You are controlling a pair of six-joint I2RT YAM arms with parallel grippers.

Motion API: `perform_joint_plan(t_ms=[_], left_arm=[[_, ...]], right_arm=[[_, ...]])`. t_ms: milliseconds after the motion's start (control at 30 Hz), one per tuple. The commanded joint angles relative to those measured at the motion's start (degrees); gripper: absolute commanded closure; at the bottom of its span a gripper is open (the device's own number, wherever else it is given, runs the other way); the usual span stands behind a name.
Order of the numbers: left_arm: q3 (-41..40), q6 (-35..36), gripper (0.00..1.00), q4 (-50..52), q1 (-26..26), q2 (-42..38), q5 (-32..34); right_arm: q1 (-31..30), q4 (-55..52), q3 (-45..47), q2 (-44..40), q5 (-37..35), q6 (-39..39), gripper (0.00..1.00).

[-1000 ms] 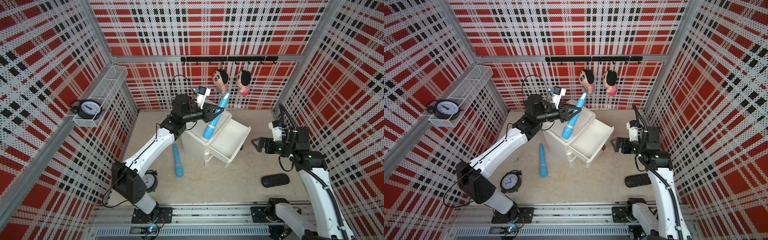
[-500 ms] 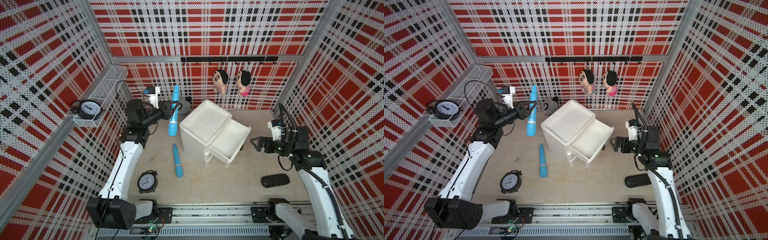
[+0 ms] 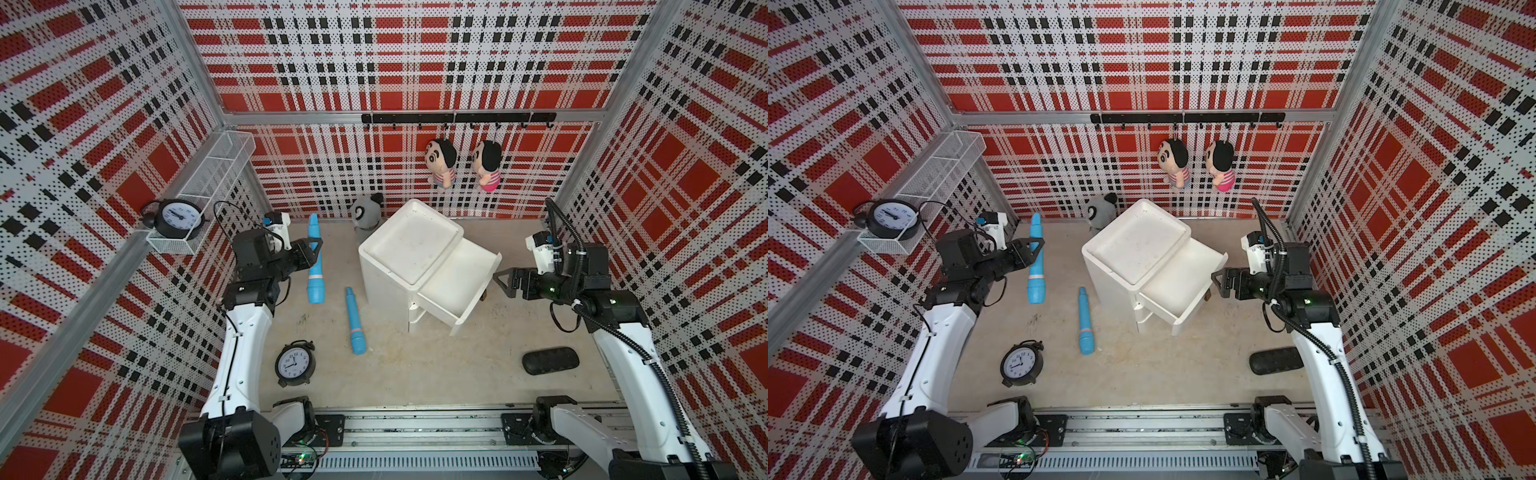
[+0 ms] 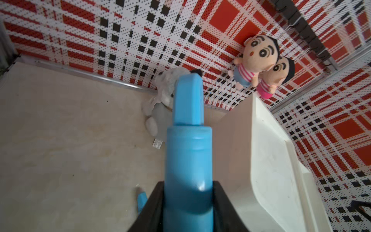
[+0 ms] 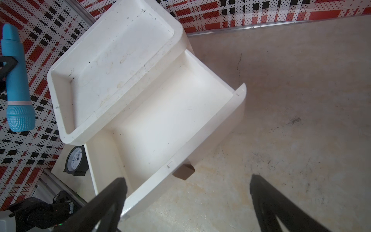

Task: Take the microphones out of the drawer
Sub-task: Place the microphone at the center of the board.

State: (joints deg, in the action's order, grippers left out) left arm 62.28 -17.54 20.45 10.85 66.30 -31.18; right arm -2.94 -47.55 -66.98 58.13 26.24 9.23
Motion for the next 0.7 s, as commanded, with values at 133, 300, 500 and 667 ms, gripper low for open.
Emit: perform_joint_plan(t_ms=[133,300,500,667], left_arm=[[-4.7,2.38,1.0,1.74,0.9,0.19,10.27],[-8.19,2.55,1.0,1.05,0.79,1.0,15.18],[-10.9,2.36,1.0,0.26,-1.4,2.95,19.08],[-13.11,1.49,1.0,-0.25,-6.28,4.71,24.41]], right_arm=[[-1.55,1.81,-1.06,0.48,-1.11,-0.12,0.0],[-2.56,3.19,-0.53,1.54,-2.11,0.48,0.0],[-3.48,4.63,0.43,2.11,-2.8,0.62,0.0],[-3.57,5.62,2.25,1.49,-2.73,0.83,0.0]])
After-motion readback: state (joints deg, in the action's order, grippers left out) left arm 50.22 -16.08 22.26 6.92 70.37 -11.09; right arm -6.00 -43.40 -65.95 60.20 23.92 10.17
